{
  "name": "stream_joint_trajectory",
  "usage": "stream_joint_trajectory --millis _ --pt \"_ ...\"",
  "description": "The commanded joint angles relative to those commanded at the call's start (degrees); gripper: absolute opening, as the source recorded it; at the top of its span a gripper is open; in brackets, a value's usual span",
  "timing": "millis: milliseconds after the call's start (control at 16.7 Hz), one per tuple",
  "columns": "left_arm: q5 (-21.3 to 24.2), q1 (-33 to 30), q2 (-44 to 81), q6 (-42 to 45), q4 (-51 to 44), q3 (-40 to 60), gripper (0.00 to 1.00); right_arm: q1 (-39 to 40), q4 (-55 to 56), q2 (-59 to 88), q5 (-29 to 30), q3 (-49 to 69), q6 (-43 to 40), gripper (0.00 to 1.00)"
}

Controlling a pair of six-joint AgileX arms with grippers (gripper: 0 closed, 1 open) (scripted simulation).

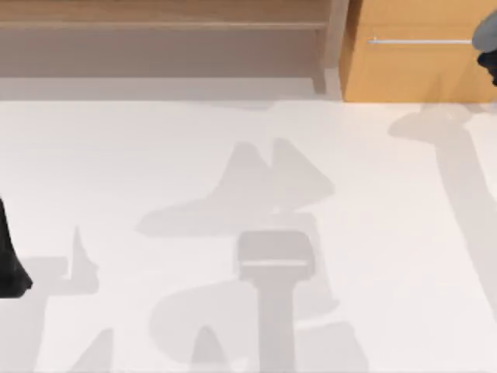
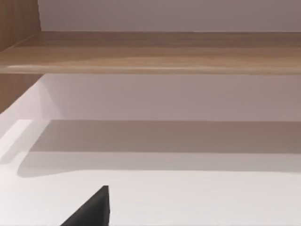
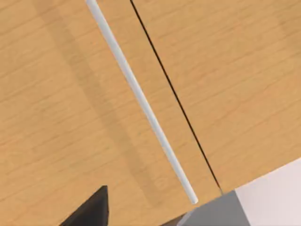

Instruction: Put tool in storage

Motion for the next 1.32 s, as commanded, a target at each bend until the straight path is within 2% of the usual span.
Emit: stream_joint_trajectory --millis 300,540,1020,1320 --pt "0.0 0.0 0.0 0.0 0.0 0.0 1.00 1.8 11.3 24.7 1.7 8.1 -16.1 1.00" --pt "0.0 0.0 0.0 0.0 0.0 0.0 1.00 2.7 16.0 35.1 2.3 11.5 -23.3 1.00" --pt "0.0 0.0 0.0 0.0 0.0 0.0 1.00 2.6 16.6 36.7 2.3 11.9 -24.4 1.00" --pt "0.0 0.0 0.0 0.0 0.0 0.0 1.00 2.3 14.0 39.0 1.8 17.1 -24.5 1.00"
